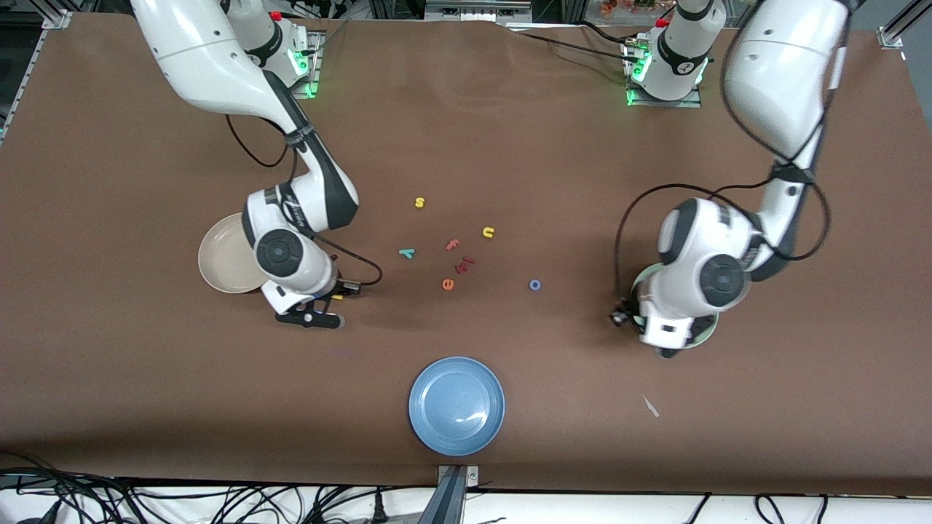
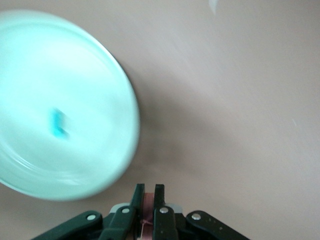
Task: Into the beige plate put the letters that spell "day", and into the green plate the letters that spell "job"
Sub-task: 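Place the b on the green plate while the right gripper places the o on white, then grasp the blue o with the left gripper while the right gripper grasps the cyan y, then place the blue o on the green plate while the right gripper lifts the y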
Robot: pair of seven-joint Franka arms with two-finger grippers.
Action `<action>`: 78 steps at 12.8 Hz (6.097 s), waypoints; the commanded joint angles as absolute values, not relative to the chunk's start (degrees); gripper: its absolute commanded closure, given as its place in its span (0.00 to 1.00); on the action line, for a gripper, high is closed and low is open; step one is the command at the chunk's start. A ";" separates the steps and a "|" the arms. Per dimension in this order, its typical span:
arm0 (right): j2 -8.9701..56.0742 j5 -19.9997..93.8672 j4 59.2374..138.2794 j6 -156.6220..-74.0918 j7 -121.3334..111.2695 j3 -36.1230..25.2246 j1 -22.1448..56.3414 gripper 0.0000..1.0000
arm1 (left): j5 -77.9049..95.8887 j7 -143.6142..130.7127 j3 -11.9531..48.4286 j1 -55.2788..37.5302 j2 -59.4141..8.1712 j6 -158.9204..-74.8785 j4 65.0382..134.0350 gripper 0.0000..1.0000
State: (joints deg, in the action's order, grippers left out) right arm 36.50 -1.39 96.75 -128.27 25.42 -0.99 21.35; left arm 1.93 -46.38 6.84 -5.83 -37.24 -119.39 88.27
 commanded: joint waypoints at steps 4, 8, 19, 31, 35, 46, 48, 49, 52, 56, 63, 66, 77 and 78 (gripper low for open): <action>19.00 -1.85 124.95 -143.86 8.99 -7.98 21.36 0.87 | -3.60 -33.14 7.38 1.14 -37.00 -119.18 92.10 1.00; 16.88 -1.58 129.20 -146.07 -2.61 -12.56 21.27 0.86 | -3.60 -33.75 7.47 0.26 -37.79 -119.18 92.73 0.28; 19.86 10.37 120.95 -137.46 10.67 -6.96 22.68 0.00 | -3.61 -53.23 16.35 -5.07 -35.42 -118.48 91.32 0.00; 24.52 1.50 115.31 -137.72 22.60 0.09 34.35 0.00 | -4.04 -69.08 16.00 -16.00 -44.82 -132.00 89.82 0.24; 25.13 1.05 114.87 -138.78 9.19 0.09 35.51 0.00 | -7.38 -69.17 15.91 -15.38 -45.79 -133.42 90.35 0.29; 33.39 1.41 108.81 -144.75 -16.16 0.09 34.98 0.00 | -7.38 -70.31 15.91 -16.26 -46.23 -133.42 90.44 0.48; 33.57 1.41 108.90 -144.76 -18.10 0.09 35.07 0.00 | -7.38 -69.96 15.91 -16.26 -46.32 -133.50 90.44 0.72; 33.84 1.41 108.81 -144.84 -18.11 0.09 35.24 0.01 | -7.38 -69.96 15.91 -16.26 -46.32 -133.42 90.44 0.77; 34.89 1.41 108.90 -145.81 -18.19 0.09 35.68 0.06 | -7.38 -69.87 15.91 -16.35 -46.14 -133.33 90.53 0.91; 35.42 1.41 108.81 -146.34 -18.28 0.09 36.03 0.20 | -7.47 -69.35 15.73 -15.12 -44.31 -131.76 90.44 0.92; 35.42 1.76 108.72 -146.16 -17.31 0.18 36.30 0.46 | -8.35 -51.72 15.91 -3.63 -36.40 -118.49 90.00 0.92; 35.42 2.02 108.37 -146.16 -17.23 0.18 36.30 0.52 | -8.35 -37.49 15.91 3.49 -35.51 -116.89 90.09 0.91; 36.03 1.93 107.93 -146.34 -15.12 0.53 36.30 0.57 | -10.37 -29.80 16.17 7.12 -35.78 -116.98 92.20 0.00; 36.12 1.93 107.93 -146.34 -15.12 0.53 36.30 0.57 | -10.37 -29.79 16.26 7.12 -35.51 -116.90 91.41 0.00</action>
